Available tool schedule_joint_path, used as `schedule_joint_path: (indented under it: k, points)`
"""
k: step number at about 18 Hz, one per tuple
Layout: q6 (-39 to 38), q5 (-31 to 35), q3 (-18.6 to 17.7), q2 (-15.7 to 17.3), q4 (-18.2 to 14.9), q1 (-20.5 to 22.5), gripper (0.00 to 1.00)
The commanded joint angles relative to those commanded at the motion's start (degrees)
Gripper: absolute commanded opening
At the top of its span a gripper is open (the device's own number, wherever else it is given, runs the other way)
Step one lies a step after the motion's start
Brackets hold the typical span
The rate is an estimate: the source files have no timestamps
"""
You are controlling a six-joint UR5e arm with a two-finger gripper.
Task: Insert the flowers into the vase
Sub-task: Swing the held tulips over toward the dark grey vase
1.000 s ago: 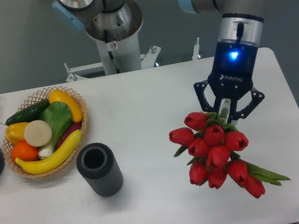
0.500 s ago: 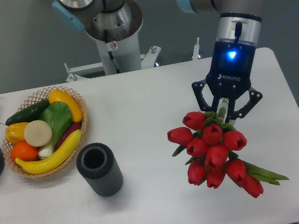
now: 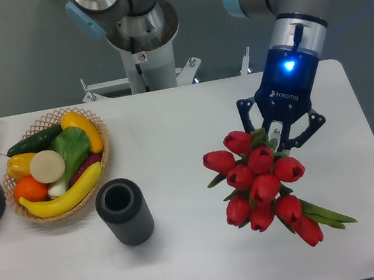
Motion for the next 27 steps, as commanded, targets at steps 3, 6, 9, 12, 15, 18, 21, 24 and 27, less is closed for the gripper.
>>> schedule_joint_path:
  k: [3, 6, 9, 12, 15, 18, 21, 24, 27]
  points:
    - [0.09, -2.45, 0.00, -0.52, 0.87, -0.26, 0.29]
    - [0.17, -3.43, -0.35, -1.85, 2.20, -1.40, 0.29]
    - [0.18, -4.21, -0.79, -1.94, 3.60, -4.12, 0.29]
    - [1.14, -11.67, -2.63, -1.58, 3.60, -4.75, 0.29]
    - [2.63, -13.79, -4.74, -0.97, 3.61, -7.02, 0.29]
    - [7.27, -20.63, -9.13, 0.87, 3.69, -7.65, 0.29]
    - [13.70, -27.84, -13.17, 1.14, 3.60, -8.61, 0.29]
    - [14.41, -31.29, -13.71, 2.02, 3.60, -9.14, 0.29]
    - [15.56, -35.83, -14.06, 1.49, 3.60, -10.72, 0.29]
